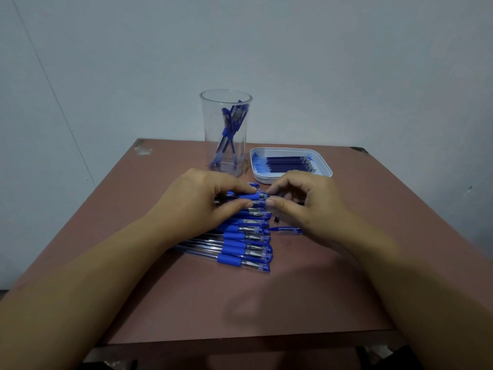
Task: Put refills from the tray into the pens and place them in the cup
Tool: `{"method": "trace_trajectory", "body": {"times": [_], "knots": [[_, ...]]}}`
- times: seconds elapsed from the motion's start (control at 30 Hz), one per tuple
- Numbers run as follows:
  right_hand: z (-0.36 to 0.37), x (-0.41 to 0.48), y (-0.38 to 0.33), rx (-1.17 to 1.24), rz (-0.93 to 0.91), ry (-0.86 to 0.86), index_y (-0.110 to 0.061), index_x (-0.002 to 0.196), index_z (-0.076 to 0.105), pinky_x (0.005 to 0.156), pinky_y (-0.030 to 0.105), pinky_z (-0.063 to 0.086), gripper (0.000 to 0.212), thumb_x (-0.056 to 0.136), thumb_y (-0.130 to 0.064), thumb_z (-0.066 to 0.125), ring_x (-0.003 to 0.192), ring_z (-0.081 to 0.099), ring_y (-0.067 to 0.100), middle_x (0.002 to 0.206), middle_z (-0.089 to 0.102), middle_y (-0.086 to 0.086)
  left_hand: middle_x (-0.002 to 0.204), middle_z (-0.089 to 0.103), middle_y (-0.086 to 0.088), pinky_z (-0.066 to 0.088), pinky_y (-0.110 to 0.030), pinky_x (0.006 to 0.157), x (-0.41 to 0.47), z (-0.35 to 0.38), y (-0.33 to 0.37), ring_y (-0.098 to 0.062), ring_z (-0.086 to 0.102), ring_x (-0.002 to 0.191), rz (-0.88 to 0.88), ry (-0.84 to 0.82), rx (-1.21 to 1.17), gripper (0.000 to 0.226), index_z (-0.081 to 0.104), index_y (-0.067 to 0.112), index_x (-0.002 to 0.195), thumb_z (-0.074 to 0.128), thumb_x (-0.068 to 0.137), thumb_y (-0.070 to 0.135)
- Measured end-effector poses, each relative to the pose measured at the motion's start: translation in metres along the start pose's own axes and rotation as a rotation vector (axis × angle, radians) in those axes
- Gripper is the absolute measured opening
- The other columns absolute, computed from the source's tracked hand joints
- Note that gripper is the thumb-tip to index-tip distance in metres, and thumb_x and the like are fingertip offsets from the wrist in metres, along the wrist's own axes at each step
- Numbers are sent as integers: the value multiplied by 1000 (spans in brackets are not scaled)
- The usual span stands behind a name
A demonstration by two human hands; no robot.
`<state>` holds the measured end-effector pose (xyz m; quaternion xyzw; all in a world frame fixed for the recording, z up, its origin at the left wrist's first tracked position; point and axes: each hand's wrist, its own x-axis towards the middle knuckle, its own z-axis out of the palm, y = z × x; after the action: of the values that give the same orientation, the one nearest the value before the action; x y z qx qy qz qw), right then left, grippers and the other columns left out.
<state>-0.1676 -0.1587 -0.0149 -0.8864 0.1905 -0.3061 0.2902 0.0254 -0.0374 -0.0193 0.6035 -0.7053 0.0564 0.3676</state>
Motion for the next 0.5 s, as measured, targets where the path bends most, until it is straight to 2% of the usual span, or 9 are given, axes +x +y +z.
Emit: {"method": "trace_trajectory", "body": {"times": [0.1,0.2,0.37,0.5], "knots": [[-5,0,1,20,17,15,-28,82,69,55,14,43,15,80,-16,78,60,50,4,69,63,-9,90,70,22,46,-10,69,0,-2,-2,11,59,74,-17,0,11,32,74,32,108,66,82,46],[-13,-1,1,35,35,33,-29,81,68,57,18,45,19,79,-14,79,61,50,9,71,65,-5,87,61,31,42,-4,69,0,-3,-3,18,57,75,-29,-1,11,32,73,34,109,65,82,47],[-9,-2,-5,73,13,16,-35,89,71,64,15,49,22,77,-20,81,71,61,8,80,69,-12,94,73,17,48,-8,72,0,-1,-1,9,64,81,-16,-7,-36,37,74,32,108,61,81,53],[-13,-3,-3,41,38,13,-30,84,72,60,15,47,17,80,-15,78,63,58,5,73,68,-7,93,73,18,50,-12,70,0,-2,-1,5,65,81,-29,-13,-34,39,74,32,108,60,80,55]]}}
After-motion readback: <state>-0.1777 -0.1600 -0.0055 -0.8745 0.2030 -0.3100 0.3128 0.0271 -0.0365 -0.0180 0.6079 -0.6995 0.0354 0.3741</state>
